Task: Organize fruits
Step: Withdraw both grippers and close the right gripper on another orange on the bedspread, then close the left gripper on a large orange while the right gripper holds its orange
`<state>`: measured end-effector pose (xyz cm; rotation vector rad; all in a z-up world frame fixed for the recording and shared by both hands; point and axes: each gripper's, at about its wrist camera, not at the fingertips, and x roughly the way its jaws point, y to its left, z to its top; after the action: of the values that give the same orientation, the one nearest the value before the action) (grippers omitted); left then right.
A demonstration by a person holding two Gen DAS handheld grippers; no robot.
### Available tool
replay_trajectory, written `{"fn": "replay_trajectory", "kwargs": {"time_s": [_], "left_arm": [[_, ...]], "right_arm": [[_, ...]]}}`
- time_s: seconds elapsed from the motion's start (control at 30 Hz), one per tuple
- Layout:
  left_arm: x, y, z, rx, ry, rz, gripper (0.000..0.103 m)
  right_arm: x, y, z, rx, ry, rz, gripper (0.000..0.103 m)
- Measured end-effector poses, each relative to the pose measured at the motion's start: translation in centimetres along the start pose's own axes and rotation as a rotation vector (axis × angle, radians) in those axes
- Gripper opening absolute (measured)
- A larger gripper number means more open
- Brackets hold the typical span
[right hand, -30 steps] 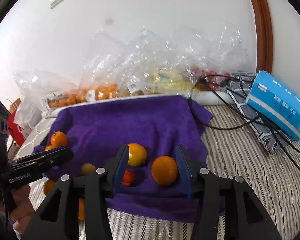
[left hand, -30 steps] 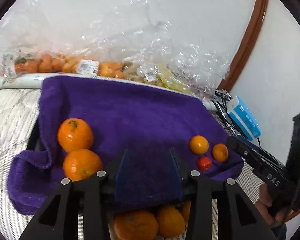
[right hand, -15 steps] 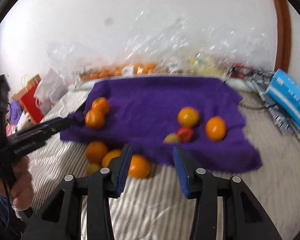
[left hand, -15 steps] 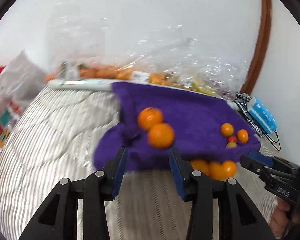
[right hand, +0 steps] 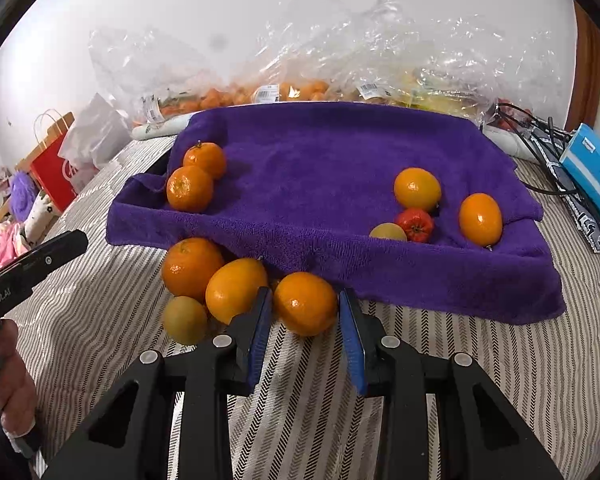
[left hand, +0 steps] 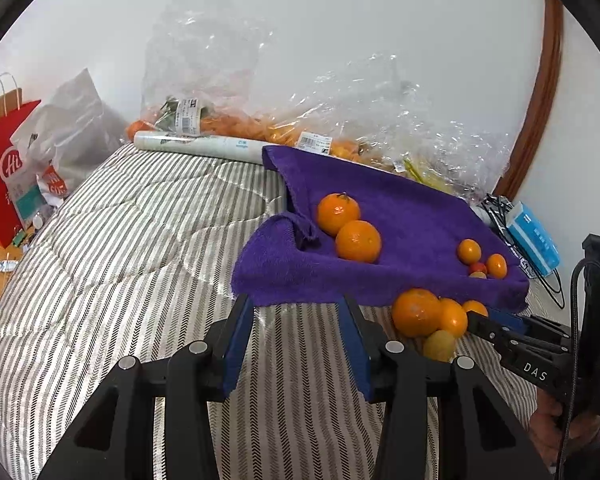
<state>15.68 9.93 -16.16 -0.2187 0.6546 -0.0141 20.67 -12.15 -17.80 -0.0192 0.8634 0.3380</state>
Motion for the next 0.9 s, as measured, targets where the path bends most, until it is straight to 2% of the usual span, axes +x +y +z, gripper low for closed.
{"fn": "replay_trajectory", "kwargs": {"time_s": [0.07, 0.2, 0.27, 0.47, 0.73, 0.9], "left_arm": [[0.0, -0.3, -0.1, 0.017, 0.000, 0.001, 0.043], [0.6, -0.8, -0.4, 0.039, 0.036, -0.020, 0.043], [0.8, -1.1, -0.5, 0.048, 0.047, -0.028, 0.043], [1.4, -1.6, -0.8, 0.070, 0.081, -0.047, 0.045], [1.9, -1.6, -0.8, 0.071, 0.109, -0.019, 0.048], [1.6, -1.4, -0.7, 0.064, 0.099, -0.006, 0.048]], "right_arm": [[-0.8, -0.1, -0.3, -0.001, -0.021, -0.023, 0.033], [-3.6, -1.2, -1.5, 0.016, -0.087, -0.003, 0.033], [-4.9, -1.8, -2.2, 0.016, -0.119, -0.020, 0.034], [-6.5, -3.9, -4.3, 0.023, -0.135, -0.094, 0.034], [-6.1, -5.6, -4.5, 0.089, -0.112, -0.030, 0.034], [-6.8, -5.9, -4.8, 0.109, -0.153, -0.005, 0.034]]}}
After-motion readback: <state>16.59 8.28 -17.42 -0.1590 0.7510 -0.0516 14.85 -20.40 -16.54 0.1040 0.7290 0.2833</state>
